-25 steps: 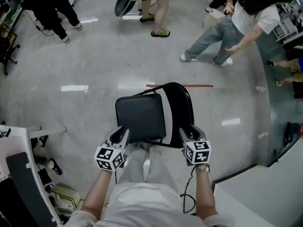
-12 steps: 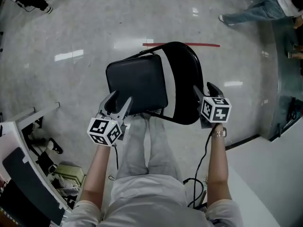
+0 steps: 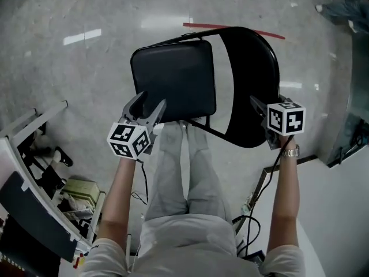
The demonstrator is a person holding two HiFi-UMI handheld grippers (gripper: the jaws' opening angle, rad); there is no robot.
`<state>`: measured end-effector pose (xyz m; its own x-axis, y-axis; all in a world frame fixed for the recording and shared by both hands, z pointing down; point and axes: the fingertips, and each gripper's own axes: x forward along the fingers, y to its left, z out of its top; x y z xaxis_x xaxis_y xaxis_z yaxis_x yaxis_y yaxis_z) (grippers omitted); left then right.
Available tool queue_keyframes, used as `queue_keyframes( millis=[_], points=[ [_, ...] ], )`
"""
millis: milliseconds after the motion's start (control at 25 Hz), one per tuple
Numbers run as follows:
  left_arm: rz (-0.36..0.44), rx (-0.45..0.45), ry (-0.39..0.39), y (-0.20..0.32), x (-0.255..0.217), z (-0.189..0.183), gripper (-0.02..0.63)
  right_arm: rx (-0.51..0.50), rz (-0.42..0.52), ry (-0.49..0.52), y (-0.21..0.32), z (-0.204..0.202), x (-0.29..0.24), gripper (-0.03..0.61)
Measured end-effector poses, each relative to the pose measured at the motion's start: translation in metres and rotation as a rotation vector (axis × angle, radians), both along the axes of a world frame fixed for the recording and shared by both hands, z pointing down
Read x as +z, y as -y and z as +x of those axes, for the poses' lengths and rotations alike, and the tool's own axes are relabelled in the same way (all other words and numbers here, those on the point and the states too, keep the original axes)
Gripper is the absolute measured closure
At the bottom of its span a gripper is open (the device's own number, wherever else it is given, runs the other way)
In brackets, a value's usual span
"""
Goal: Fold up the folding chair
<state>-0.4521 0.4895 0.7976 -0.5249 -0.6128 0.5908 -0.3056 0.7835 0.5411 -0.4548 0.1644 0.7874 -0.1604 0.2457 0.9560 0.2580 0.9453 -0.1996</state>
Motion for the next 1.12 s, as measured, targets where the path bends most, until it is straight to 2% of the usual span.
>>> queue_keyframes(
  millis=[80,320,600,800,960,1120],
  points=[
    [-0.002,-0.016,-0.024,-0.009,0.02,0.001,0.35,-0.035,0.038,-0.029,0.002,0.003,0.003,0.331],
    [-0.008,-0.065,-0.109,-0.042,0.091,0.008,0.342,-0.007,0.077,-0.064,0.007,0.007,0.005,0.347],
    [-0.029,-0.057,-0.167,-0.074,0.165,0.008,0.336,0.024,0.084,-0.083,0.006,0.002,0.003,0.351],
    [-0.045,-0.067,-0.245,-0.098,0.22,0.019,0.332,0.032,0.097,-0.088,0.008,0.005,0.006,0.353],
    [0.006,-0.089,-0.308,-0.114,0.255,0.026,0.307,0.034,0.089,-0.092,0.007,0.004,0.006,0.353],
    [0.152,-0.096,-0.362,-0.119,0.281,0.025,0.304,0.014,0.089,-0.09,0.003,0.001,0.005,0.353]
  ],
)
